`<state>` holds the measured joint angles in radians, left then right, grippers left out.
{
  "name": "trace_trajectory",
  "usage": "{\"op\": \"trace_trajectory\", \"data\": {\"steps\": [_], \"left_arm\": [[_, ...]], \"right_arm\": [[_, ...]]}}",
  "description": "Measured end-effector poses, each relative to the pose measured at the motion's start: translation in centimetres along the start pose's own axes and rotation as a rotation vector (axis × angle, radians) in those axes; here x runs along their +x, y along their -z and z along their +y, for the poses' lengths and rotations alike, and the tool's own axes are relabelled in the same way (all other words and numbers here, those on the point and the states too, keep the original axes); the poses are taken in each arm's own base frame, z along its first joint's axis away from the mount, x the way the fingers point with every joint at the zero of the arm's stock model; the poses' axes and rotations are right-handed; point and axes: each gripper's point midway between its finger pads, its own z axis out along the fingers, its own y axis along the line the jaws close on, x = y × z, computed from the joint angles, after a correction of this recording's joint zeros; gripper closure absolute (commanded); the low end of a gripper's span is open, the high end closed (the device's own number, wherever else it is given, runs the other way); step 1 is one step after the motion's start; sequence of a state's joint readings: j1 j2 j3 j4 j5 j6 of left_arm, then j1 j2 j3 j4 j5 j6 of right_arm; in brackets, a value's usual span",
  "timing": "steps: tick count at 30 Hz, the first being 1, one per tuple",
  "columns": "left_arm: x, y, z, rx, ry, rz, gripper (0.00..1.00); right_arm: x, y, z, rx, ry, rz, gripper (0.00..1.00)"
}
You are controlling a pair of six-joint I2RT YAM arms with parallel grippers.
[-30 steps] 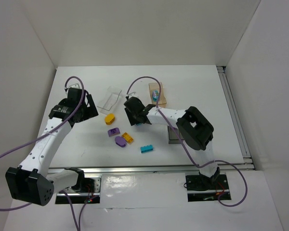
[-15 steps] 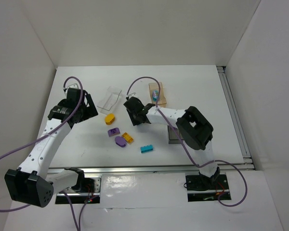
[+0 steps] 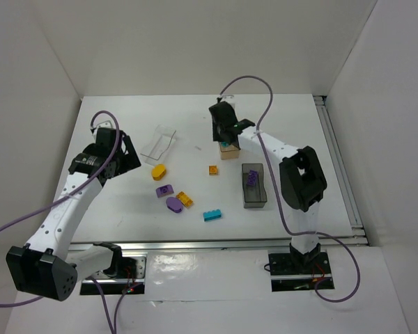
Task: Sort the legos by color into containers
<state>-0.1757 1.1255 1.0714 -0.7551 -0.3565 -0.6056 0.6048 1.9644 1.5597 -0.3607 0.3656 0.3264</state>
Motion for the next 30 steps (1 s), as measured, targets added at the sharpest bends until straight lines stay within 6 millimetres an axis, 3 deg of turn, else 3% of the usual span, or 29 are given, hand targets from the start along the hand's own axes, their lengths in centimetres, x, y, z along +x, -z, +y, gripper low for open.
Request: {"op": "trace_trajectory", "data": {"steps": [3, 5, 8, 11, 14, 18, 20, 22, 25, 30], "left_arm": [[-0.1, 0.1, 0.2, -0.004, -0.001, -0.007, 0.00], [-0.1, 0.2, 0.2, -0.006, -0.004, -0.008, 0.00], [-0.2, 0.5, 0.4, -0.010, -0.012, -0.006, 0.00], [-0.7, 0.9, 0.4, -0.006, -0.022, -0.016, 0.00], [-1.2, 1.4, 0.2, 0.004, -0.016, -0.034, 0.00], [-1.5, 1.9, 0.2, 0.011, -0.011, -0.044, 0.00], [-1.4, 1.9, 0.2, 0.012, -0.012, -0.044, 0.00], [-1.4, 1.9, 0.2, 0.014, -0.013, -0.040, 0.00], [-1.3, 1.9, 0.2, 0.016, -0.013, -0.038, 0.00], [-1.2, 1.9, 0.2, 0.014, -0.014, -0.035, 0.00]], "right_arm": [[-2.7, -1.6, -2.5, 0.055, -0.061, -0.032, 0.64], [-3.4, -2.9, -3.1, 0.073, -0.081, -0.038, 0.49], [-2.7, -4.5, -3.6, 0.088, -0.090, -0.008, 0.32], [-0.8, -4.9, -4.0, 0.108, -0.078, 0.035, 0.29], [1.5, -3.5, -3.8, 0.123, -0.062, 0.058, 0.29], [5.3, 2.1, -2.5, 0.096, -0.037, 0.065, 0.27], [6.5, 4.8, -1.3, 0.051, -0.038, 0.049, 0.17], [7.5, 7.1, 0.3, -0.004, -0.039, 0.040, 0.13], [8.2, 7.6, 1.6, -0.037, -0.049, 0.044, 0.11], [10.6, 6.0, 1.8, -0.017, -0.039, 0.102, 0.13]]}}
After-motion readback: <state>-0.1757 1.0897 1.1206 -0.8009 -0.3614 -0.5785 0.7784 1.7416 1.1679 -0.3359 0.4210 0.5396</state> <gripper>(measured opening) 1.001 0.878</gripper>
